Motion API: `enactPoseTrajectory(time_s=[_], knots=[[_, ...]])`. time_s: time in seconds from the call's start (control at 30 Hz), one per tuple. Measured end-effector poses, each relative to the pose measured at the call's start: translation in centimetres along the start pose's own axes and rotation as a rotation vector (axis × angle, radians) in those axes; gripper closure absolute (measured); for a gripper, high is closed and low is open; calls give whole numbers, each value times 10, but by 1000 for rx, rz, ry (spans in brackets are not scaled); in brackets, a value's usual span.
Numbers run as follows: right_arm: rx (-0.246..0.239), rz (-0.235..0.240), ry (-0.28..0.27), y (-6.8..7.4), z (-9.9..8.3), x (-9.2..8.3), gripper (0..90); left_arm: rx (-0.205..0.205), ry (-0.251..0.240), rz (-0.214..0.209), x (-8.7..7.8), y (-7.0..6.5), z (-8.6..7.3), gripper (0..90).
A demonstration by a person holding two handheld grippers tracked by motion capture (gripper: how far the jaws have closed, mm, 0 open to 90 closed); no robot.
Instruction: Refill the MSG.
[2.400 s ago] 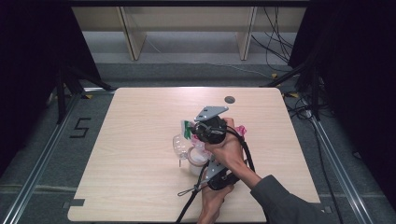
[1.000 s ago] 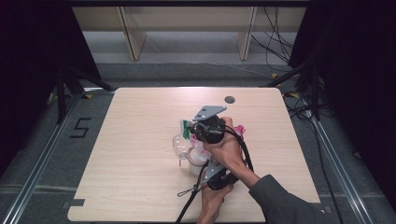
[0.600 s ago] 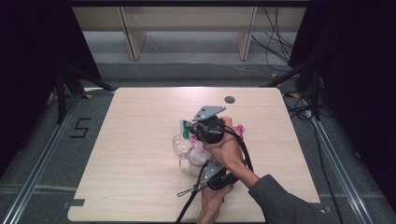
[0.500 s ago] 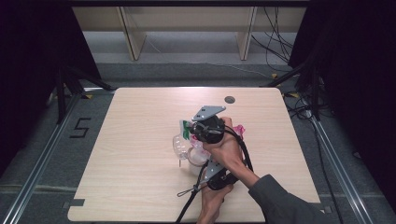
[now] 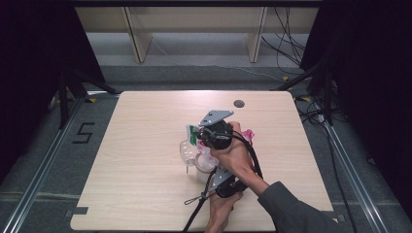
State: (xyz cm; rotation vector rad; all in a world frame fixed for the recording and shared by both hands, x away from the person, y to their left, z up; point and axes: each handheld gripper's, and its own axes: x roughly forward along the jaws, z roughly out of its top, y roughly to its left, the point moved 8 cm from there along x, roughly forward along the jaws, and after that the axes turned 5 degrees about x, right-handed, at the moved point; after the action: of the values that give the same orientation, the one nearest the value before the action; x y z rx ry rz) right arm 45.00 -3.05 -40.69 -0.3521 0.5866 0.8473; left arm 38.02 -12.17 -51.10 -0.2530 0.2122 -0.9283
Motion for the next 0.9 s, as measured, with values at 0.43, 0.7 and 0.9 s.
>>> enactPoseTrajectory(time_s=[0.43, 0.7, 0.9], knots=[[4, -3, -7, 1, 2, 0, 900, 5, -2, -1, -1, 0, 1, 727], [6, -3, 0, 2, 2, 0, 900, 5, 28, 15, -2, 2, 0, 728], [4, -7, 0, 3, 3, 2, 900, -2, -6, -4, -1, 1, 2, 728]])
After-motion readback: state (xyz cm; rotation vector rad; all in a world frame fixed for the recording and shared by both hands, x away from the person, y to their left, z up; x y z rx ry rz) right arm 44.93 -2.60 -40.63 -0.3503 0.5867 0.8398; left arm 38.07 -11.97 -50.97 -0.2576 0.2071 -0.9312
